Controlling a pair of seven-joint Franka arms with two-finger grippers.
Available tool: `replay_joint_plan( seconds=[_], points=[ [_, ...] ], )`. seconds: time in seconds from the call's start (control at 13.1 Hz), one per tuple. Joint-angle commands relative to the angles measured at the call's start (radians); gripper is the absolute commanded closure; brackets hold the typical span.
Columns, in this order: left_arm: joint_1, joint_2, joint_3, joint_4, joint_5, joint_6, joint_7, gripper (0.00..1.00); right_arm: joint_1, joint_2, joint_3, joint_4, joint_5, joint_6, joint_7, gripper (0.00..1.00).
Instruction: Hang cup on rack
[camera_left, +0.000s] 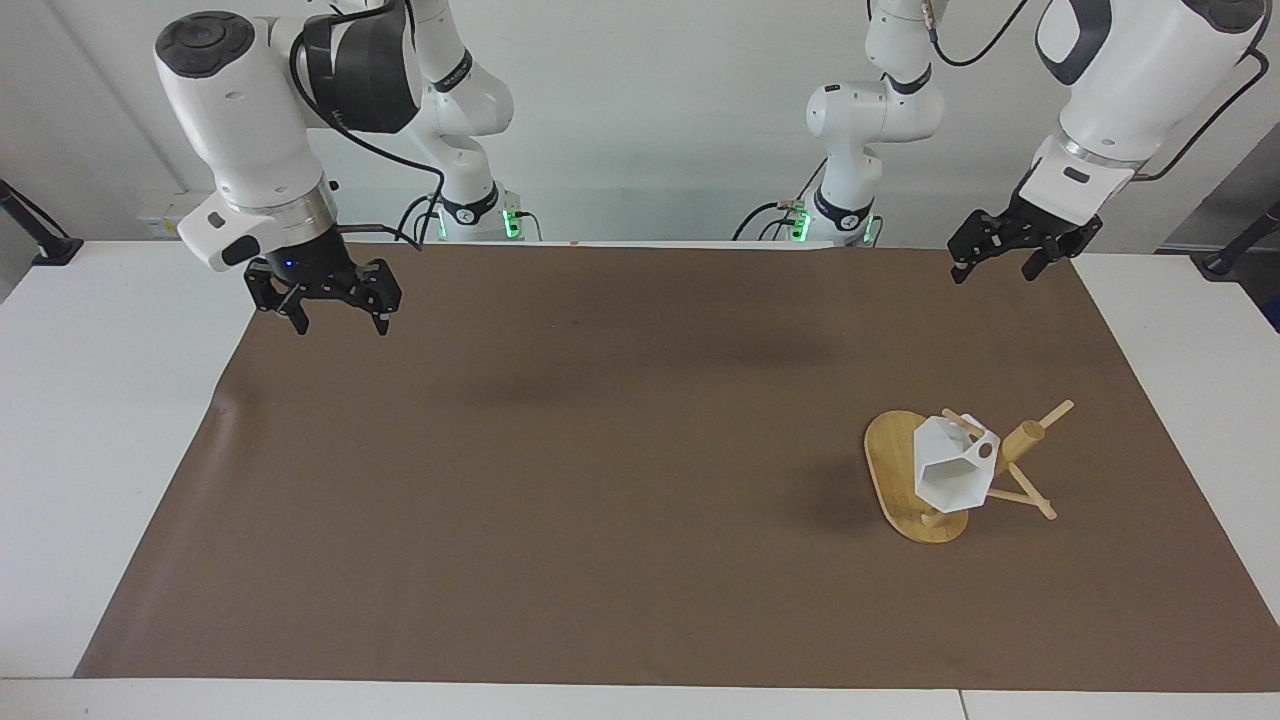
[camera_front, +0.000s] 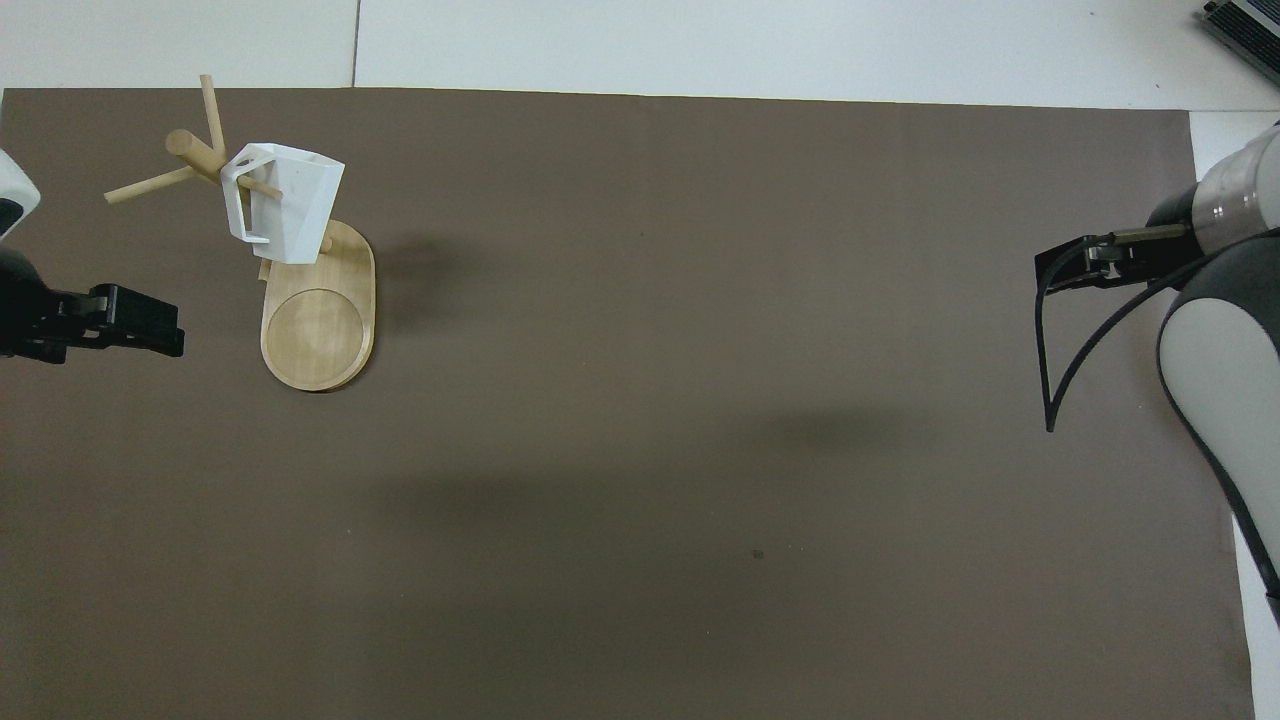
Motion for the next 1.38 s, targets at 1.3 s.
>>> replay_joint_plan(
  seconds=[1.3],
  points=[
    [0.01,0.0,0.007,0.019,0.015,-0.001,0.039,0.0,-0.052,-0.067,0.026,-0.02,0.106,-0.084,0.094,0.0]
  ],
)
